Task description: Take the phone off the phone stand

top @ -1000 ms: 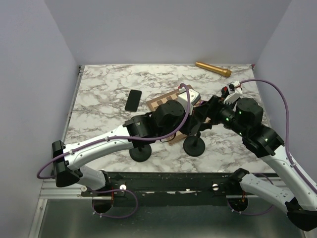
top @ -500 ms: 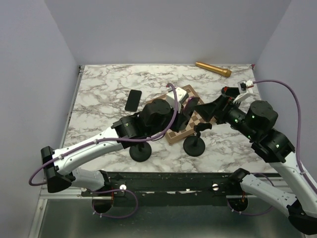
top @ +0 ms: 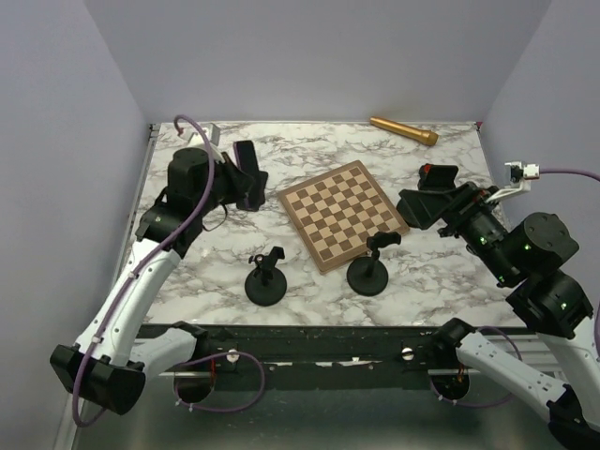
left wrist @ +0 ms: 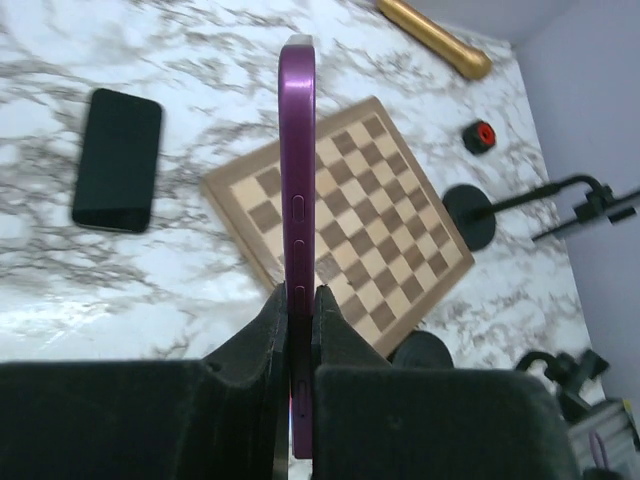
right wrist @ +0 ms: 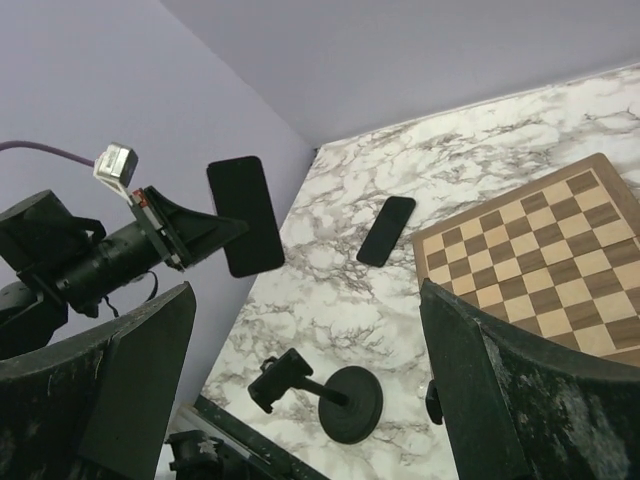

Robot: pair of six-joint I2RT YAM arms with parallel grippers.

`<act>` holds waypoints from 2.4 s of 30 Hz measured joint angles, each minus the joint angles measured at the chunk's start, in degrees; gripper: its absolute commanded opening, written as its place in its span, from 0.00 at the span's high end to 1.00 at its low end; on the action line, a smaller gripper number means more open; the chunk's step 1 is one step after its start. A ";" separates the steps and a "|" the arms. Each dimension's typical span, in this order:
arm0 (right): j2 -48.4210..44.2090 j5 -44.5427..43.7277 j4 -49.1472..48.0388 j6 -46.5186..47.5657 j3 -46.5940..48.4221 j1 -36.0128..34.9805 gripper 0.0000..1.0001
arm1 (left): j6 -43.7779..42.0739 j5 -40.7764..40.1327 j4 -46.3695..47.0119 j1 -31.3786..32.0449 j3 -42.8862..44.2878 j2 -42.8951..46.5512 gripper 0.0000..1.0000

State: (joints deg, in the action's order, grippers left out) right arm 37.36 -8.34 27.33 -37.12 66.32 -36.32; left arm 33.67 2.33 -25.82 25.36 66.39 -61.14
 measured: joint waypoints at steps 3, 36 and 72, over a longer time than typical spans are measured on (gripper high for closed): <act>-0.28 -0.81 0.63 0.02 0.02 -0.02 0.00 | -0.70 1.81 -0.44 -7.91 0.04 0.20 1.00; 4.59 -3.34 6.32 1.11 5.14 -0.02 0.00 | -23.21 9.86 -25.92 -27.50 46.01 -63.36 0.99; 4.76 -2.75 7.06 -1.84 5.70 -0.02 0.00 | -22.73 17.75 -28.06 -26.91 47.71 -68.54 0.63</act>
State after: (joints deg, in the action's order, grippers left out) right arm 42.13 -11.09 34.39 -38.96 72.03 -36.34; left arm 10.94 20.08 -53.89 -1.54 114.10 -129.69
